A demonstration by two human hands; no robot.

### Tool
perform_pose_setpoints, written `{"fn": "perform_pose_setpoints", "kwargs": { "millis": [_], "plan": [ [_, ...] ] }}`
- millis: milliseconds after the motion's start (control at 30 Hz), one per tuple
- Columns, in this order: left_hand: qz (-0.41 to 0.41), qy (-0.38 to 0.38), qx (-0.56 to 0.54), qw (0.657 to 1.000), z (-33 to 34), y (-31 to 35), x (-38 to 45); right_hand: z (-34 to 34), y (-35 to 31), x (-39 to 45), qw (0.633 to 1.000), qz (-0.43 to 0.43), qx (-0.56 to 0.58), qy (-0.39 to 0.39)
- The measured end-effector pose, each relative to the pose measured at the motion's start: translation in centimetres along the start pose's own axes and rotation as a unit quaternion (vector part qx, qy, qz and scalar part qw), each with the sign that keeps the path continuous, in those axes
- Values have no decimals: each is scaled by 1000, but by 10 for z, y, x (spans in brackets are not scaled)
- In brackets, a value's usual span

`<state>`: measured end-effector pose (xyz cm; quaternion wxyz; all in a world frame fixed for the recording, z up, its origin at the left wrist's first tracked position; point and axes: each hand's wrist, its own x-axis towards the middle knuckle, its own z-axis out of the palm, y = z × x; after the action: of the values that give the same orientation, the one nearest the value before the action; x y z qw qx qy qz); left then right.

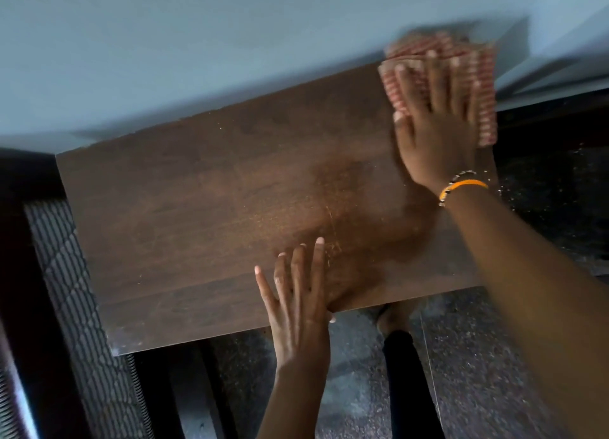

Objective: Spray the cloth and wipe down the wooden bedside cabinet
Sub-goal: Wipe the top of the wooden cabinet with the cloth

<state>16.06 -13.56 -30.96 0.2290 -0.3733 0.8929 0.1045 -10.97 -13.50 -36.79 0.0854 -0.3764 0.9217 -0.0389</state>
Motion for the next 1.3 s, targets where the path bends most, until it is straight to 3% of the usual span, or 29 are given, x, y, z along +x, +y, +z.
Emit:
{"fn": "perform_pose_setpoints", "kwargs": {
  "millis": [200, 400, 600, 700, 767, 900, 1000, 1067, 1100, 1133, 1167, 1300],
  "plan": [
    [8, 25, 24, 999, 5, 3, -1, -2, 26, -39, 1000, 25, -3, -13],
    [7, 49, 39, 998, 6, 6, -2, 0, 32, -135, 999, 18, 15, -41],
    [3, 73, 62, 995, 10, 7, -8, 4, 40, -238, 990, -24, 141, -1],
    [-6, 85, 61, 994, 13, 7, -10, -13, 31, -270, 963, 8, 267, -41],
    [-9, 89, 51, 995, 16, 6, -15, -29, 19, -277, 908, 100, 398, -82],
    [-20, 92, 21, 995, 20, 3, -23, -61, -5, -254, 728, 277, 621, -84],
    [-24, 93, 19, 995, 20, 1, -29, -78, -3, -220, 625, 289, 720, -81],
    [-23, 92, 21, 995, 20, 2, -31, -80, 6, -192, 530, 290, 793, -83],
    [-22, 90, 21, 995, 20, 2, -33, -75, 12, -180, 506, 303, 804, -72],
    [-21, 89, 21, 996, 21, 4, -33, -70, 19, -167, 520, 310, 793, -63],
    [-21, 87, 19, 996, 21, 5, -34, -64, 24, -159, 563, 325, 758, -50],
    [-16, 88, 3, 996, 23, 11, -35, -49, 44, -163, 775, 377, 507, 31]
  ]
}}
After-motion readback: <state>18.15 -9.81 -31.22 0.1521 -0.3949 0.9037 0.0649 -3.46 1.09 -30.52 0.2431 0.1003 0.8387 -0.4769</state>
